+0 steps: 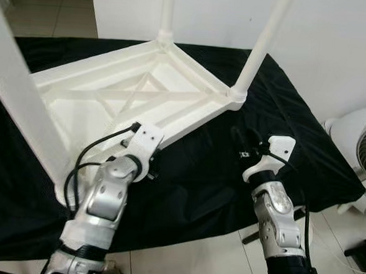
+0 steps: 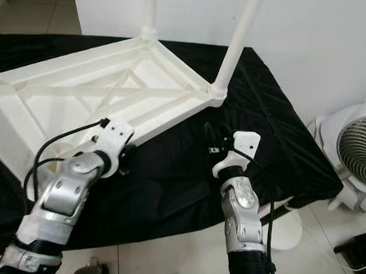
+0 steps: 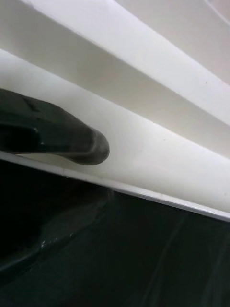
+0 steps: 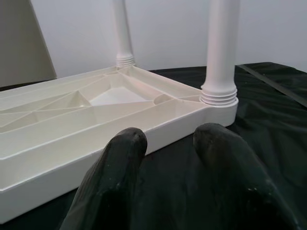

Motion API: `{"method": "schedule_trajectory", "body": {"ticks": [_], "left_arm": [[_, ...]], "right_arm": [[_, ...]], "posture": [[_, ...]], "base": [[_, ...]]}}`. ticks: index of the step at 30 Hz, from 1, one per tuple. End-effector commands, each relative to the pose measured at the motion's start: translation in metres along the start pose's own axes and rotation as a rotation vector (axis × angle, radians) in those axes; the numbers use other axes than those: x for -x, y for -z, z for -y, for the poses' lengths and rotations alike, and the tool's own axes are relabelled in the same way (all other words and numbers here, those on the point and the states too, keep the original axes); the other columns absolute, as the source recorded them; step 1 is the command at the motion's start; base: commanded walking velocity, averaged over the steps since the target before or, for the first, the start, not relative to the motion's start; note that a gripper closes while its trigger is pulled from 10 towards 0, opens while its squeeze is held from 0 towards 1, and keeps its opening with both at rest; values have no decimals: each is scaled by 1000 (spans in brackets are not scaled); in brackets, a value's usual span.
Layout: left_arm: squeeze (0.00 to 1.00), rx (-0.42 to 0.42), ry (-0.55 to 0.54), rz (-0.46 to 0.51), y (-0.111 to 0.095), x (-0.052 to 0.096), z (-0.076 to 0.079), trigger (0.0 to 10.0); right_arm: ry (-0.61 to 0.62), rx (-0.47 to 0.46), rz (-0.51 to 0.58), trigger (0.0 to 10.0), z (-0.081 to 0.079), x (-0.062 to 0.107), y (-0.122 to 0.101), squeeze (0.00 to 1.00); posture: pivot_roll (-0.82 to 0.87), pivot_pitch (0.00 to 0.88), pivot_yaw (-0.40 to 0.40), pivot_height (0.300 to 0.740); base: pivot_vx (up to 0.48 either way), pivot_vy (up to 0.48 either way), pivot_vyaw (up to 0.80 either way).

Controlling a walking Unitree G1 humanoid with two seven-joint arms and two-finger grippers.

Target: Building children table

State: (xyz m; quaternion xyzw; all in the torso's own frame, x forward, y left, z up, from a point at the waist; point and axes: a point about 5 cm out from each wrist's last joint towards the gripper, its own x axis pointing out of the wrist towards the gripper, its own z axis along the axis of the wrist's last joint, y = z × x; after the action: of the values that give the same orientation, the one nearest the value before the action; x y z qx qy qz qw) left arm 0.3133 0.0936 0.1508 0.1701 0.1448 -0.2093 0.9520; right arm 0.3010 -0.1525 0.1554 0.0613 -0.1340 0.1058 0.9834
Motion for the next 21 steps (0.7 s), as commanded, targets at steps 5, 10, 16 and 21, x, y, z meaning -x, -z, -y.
{"method": "schedule_trajectory", "body": {"ticks": [5,10,16,21], "left_arm": [[0,-49,-62,92,-23,-10,0,9176],[0,-78,-55,126,-25,-9,-1,10000],[1000,-25,-21,241,-28,2,0,10000],[0,-36,-14,364,-31,21,0,10000]], "right_arm": [[7,-4,-8,10000,-1,0,2,0],[11,-3,-9,10000,-1,2,2,0],[12,-2,-9,10000,-1,2,3,0],[3,1,-12,10000,-2,1,4,0]], "posture": [[89,98,-61,740],[89,94,-60,740],[90,89,-61,740],[96,86,-64,740]], "base": [[0,0,0],[0,0,0],[0,0,0],[0,0,0]]}}
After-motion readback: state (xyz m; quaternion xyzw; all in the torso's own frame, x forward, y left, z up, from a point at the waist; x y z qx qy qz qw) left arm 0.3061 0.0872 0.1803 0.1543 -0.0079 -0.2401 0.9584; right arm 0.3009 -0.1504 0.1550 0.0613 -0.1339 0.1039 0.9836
